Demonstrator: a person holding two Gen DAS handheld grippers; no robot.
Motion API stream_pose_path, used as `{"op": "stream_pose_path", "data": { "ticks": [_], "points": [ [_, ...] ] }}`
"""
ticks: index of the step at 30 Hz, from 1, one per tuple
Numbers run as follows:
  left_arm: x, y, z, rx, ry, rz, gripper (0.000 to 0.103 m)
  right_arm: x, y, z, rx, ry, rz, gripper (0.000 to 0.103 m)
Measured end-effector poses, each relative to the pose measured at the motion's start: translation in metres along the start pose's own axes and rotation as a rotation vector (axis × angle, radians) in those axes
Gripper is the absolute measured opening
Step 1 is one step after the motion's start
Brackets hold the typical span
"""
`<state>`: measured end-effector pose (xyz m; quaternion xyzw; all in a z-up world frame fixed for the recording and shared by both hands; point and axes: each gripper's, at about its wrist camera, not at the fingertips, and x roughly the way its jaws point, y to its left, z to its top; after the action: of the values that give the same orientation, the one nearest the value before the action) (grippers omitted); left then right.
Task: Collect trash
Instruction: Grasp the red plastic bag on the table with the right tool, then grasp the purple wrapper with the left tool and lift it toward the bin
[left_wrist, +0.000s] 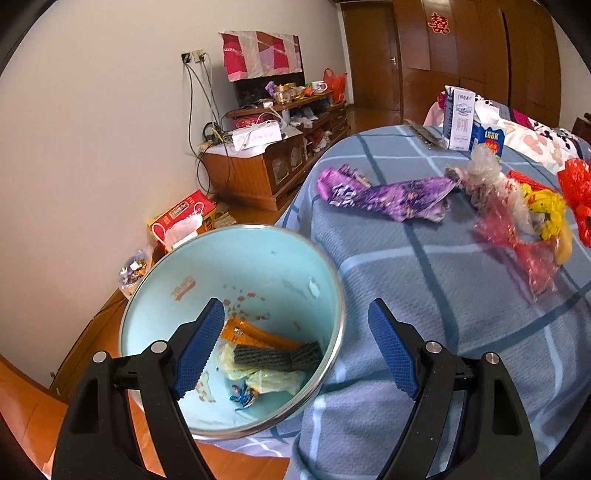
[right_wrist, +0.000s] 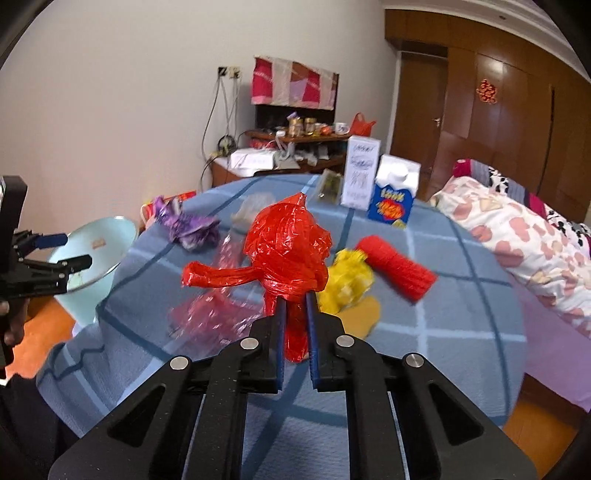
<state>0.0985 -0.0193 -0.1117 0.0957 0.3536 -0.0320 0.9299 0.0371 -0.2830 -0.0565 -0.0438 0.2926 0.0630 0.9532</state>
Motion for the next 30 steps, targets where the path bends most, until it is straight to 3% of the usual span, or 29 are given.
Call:
{"op": "stream_pose_path", "data": {
  "ticks": [14, 22, 24, 26, 30],
  "points": [
    [0.037, -0.02, 0.058, -0.011, -0.039, 0.001, 0.079, 0.033, -0.023, 0.018, 0.058, 0.005, -0.037, 0.011],
    [0.052, -0.061, 0.079, 0.027, -0.051, -0.048, 0.079, 0.035, -0.026, 0.016, 0.062, 0.011, -0.048, 0.011],
    [0.059, -0.069, 0.084, 0.04, -0.04, -0.068, 0.08, 0.035, -0.028, 0.016, 0.067, 0.01, -0.052, 0.011],
    [0.068, -0.078, 0.088, 0.06, -0.014, -0.11, 0.088, 0.035, -0.03, 0.016, 0.071, 0.008, -0.053, 0.011],
    [0.087, -0.091, 0.089, 0.102, 0.035, -0.127, 0.087, 0.035, -0.03, 0.015, 0.075, 0.005, -0.044, 0.011]
  ]
}}
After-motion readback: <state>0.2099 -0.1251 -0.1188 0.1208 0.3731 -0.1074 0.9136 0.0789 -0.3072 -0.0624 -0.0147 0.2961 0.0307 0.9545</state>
